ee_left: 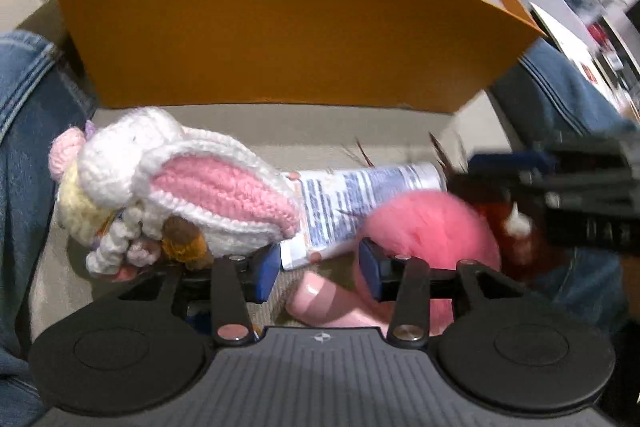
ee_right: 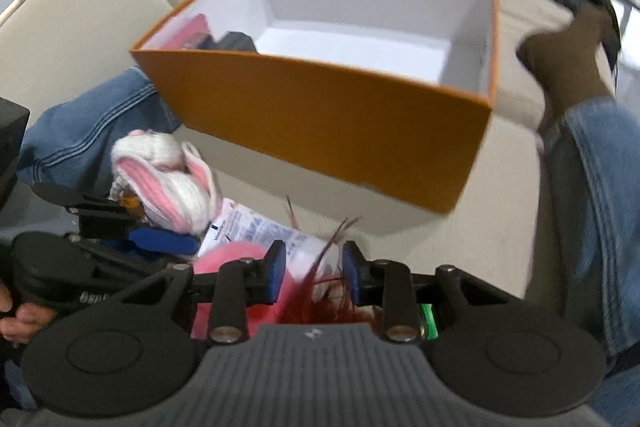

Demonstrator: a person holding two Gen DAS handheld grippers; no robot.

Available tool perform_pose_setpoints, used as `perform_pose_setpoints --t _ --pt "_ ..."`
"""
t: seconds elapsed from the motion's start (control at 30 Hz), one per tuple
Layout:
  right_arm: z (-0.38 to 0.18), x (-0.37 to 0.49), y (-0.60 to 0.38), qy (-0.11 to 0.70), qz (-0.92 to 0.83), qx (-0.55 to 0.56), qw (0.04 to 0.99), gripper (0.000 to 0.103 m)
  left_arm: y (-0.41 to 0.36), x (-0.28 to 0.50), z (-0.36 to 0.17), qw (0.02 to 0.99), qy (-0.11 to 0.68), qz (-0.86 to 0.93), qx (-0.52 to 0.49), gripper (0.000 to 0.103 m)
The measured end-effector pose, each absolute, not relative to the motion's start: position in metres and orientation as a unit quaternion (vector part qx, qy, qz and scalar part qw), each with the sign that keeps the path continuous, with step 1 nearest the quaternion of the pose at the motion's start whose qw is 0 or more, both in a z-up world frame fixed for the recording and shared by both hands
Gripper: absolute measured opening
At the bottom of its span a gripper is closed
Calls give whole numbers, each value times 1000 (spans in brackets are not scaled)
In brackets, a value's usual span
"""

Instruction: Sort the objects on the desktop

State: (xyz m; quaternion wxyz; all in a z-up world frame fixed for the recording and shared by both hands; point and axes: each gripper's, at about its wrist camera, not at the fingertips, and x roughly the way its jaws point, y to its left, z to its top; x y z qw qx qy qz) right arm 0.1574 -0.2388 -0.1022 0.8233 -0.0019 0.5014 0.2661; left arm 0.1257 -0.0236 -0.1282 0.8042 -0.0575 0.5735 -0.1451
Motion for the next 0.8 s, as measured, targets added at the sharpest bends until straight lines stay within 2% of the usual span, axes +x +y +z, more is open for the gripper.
perform_pose_setpoints --t 0.37,0.43,0.57,0.6,0.67,0.73,0.8 --pt "-133 165 -248 543 272 64 792 31 -20 129 -136 813 564 -120 -82 58" --pt "-133 165 -249 543 268 67 793 29 -25 131 -136 814 563 -116 -82 69" --pt "-136 167 -253 544 265 71 793 27 -36 139 -136 819 556 -120 -75 77" --pt "-137 167 -253 545 263 73 792 27 -37 136 -137 822 550 -122 -78 76" --pt "-140 167 -256 549 252 70 794 24 -34 135 -136 829 538 -130 -82 63" --pt "-144 166 -261 547 236 63 801 14 -29 132 -132 830 531 -143 -95 46" --pt "-143 165 -265 546 237 75 800 14 -23 131 -130 829 525 -155 -117 39"
